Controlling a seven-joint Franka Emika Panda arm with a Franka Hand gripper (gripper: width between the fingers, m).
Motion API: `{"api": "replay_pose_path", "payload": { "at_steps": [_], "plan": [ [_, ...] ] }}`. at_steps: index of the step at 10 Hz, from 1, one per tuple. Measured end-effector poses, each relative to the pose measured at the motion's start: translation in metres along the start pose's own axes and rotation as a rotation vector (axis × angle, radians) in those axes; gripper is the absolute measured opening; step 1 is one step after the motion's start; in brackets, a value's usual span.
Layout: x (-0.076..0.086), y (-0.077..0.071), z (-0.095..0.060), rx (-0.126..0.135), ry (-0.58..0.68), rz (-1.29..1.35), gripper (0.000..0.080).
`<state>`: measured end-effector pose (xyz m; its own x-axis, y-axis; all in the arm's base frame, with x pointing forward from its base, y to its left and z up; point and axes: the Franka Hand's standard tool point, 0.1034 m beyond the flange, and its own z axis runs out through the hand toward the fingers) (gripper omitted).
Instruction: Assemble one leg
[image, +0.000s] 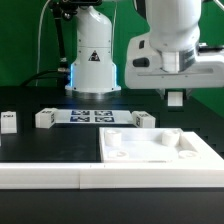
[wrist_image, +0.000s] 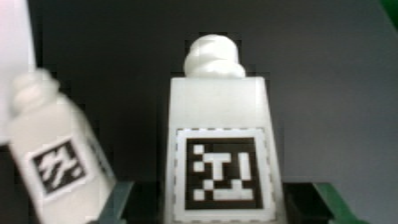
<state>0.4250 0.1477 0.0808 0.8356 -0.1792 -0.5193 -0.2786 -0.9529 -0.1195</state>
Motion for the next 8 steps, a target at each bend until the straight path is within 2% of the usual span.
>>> {"api": "replay_pose_path", "payload": {
  "at_steps": [2,5,6,7,8],
  "plan": [
    [0.009,-0.007,-0.024,-0.001,0.134,-0.031,0.0291],
    [0.013,-0.010,-0.021,0.013,0.336,-0.048,0.0291],
    [0.015,-0.009,-0.020,0.010,0.380,-0.064,0.0291],
    [0.022,-0.005,-0.021,-0.029,0.492,-0.159,0.0291],
    [0.023,-0.001,-0.025,-0.054,0.551,-0.225,0.0291]
  ]
}}
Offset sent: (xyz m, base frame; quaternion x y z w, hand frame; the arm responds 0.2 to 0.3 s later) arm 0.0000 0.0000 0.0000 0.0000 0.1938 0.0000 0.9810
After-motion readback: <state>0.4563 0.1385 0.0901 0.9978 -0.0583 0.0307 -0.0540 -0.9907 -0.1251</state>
